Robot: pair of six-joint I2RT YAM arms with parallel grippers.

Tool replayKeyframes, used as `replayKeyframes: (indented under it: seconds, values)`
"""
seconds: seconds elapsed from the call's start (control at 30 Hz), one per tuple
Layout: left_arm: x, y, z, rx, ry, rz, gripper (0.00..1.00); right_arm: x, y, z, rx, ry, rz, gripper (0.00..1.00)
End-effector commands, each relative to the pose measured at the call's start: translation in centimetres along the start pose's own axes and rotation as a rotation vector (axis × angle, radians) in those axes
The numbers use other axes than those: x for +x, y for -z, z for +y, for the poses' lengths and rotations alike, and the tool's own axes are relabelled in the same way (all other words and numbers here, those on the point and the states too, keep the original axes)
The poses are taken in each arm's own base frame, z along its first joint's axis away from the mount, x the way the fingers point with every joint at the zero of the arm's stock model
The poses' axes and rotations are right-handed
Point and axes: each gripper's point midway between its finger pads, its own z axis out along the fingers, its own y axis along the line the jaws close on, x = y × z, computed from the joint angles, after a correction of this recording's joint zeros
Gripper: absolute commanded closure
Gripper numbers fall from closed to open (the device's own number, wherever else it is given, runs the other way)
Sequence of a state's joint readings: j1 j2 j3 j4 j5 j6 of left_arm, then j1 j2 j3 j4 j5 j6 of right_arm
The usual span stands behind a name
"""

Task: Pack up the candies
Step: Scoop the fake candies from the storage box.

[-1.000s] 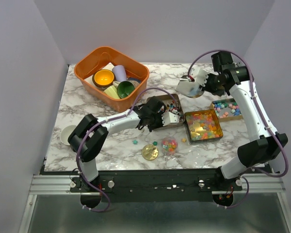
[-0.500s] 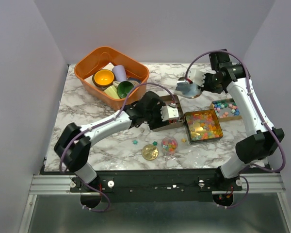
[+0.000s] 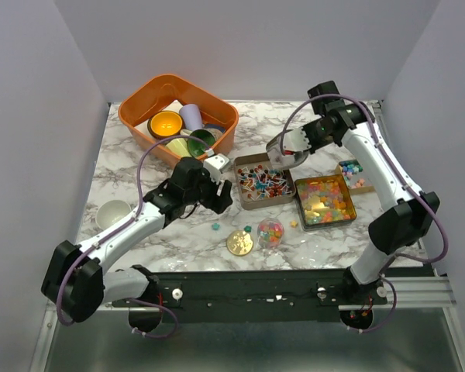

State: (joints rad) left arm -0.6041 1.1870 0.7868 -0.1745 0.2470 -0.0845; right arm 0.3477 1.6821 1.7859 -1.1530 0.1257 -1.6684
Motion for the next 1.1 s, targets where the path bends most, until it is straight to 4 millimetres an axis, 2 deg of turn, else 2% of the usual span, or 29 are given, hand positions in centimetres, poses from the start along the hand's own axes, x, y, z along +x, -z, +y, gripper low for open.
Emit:
replayKeyframes:
  seconds: [0.0,0.07,0.2,0.23,0.3,0.33,0.5,0.6,0.67,0.8,0.93,1.07]
  values:
    - [1.7,-0.8,0.3,0.004,0.261,0.013,0.21,-0.6,-0.8,-3.1,-0.011,0.239,0.083,0.99]
    - [1.5,-1.3,0.0,0.028,0.279,-0.004,0.21,-0.6,-1.3,-3.7,-0.026,0.296,0.124,0.99]
    - [2.9,-2.9,-0.2,0.061,0.317,0.021,0.22,-0.4,-2.7,-5.5,-0.016,0.352,0.201,0.99]
    - [2.6,-3.3,-0.3,0.074,0.316,0.003,0.22,-0.3,-3.1,-5.9,-0.021,0.363,0.222,0.99]
    - [3.2,-4.1,-0.6,0.103,0.329,0.012,0.23,-0.8,-3.5,-6.7,-0.012,0.389,0.238,0.99]
    - [2.9,-4.5,-0.5,0.107,0.325,-0.008,0.23,-0.8,-3.6,-6.9,-0.012,0.399,0.257,0.99]
    - [4.2,-6.2,-0.3,0.118,0.340,0.019,0.25,-2.2,-5.4,-7.2,-0.037,0.476,0.305,0.99]
    - [4.5,-7.1,-0.5,0.142,0.359,0.032,0.25,-3.4,-6.3,-6.1,-0.068,0.504,0.294,0.99]
    - [4.1,-7.7,-0.6,0.157,0.363,0.028,0.27,-4.0,-6.6,-5.2,-0.088,0.508,0.282,0.99]
    - [4.5,-8.8,-0.7,0.173,0.383,0.048,0.29,-4.1,-7.5,-2.9,-0.137,0.507,0.270,0.99]
    - [4.4,-9.3,-0.9,0.187,0.407,0.046,0.30,-4.5,-8.2,-0.5,-0.182,0.510,0.260,0.99]
    - [4.3,-9.6,-1.3,0.209,0.417,0.046,0.32,-5.9,-8.9,1.0,-0.215,0.434,0.206,0.99]
